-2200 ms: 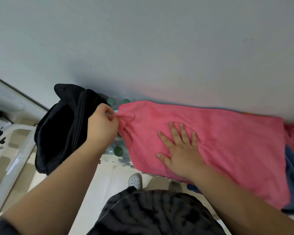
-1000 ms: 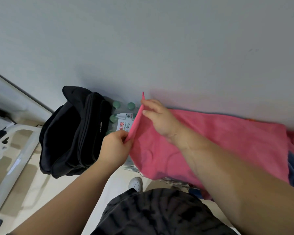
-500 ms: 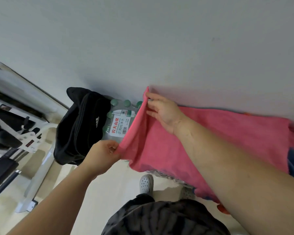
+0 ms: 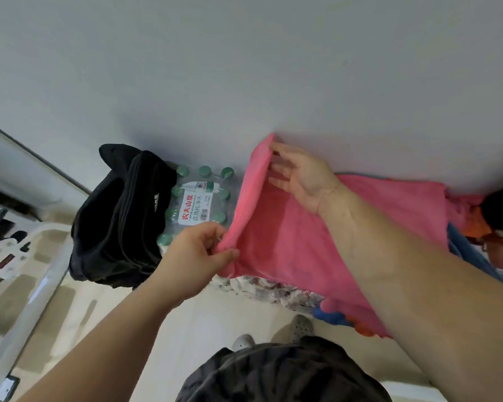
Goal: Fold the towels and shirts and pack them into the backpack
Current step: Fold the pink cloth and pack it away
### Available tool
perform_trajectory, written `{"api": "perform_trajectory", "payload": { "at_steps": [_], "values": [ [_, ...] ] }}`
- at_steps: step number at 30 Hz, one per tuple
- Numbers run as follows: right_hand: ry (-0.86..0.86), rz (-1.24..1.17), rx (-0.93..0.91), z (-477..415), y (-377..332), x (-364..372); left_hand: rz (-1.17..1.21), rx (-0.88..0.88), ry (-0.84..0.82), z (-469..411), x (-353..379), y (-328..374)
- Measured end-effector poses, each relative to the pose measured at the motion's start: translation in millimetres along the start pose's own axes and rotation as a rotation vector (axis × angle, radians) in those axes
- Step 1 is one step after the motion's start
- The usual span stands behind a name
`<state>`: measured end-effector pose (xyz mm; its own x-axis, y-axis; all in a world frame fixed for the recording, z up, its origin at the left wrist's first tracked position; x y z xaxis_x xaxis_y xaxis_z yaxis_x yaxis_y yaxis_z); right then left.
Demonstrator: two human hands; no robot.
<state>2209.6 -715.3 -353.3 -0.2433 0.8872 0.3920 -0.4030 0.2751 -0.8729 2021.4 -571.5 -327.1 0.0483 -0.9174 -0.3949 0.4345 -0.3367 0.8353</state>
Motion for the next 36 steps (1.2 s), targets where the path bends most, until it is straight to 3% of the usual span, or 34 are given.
{"api": "perform_trajectory", "payload": {
  "at_steps": [9,13,24,32,36],
  "values": [
    [0.241,0.063,-0.143,55,-64,-92,-0.13,0.293,-0.404,7,118,65],
    [0.285,0.049,-0.159,75,-77,-138,-0.174,0.303,-0.531,11,170,86],
    [0.252,0.181,0.052,91,-13,-218,-0.534,0.122,-0.533,-9,260,49],
    [0.115,0.009,-0.104,88,-59,-214,-0.276,-0.028,-0.552,2,257,61],
    [0.162,0.046,-0.113,88,-74,-241,-0.222,-0.032,-0.523,1,269,79]
  ]
}}
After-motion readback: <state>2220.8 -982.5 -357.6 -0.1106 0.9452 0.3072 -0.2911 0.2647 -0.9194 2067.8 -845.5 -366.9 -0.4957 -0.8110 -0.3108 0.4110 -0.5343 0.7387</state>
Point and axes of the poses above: each hand's wrist, its own z-axis away from the middle knuckle, its own x-axis out of the palm, y = z × x, the point moved 8 cm from there along -z, towards the middle knuckle, and after that the axes turned 6 degrees about -x, right-handed, at the moved point
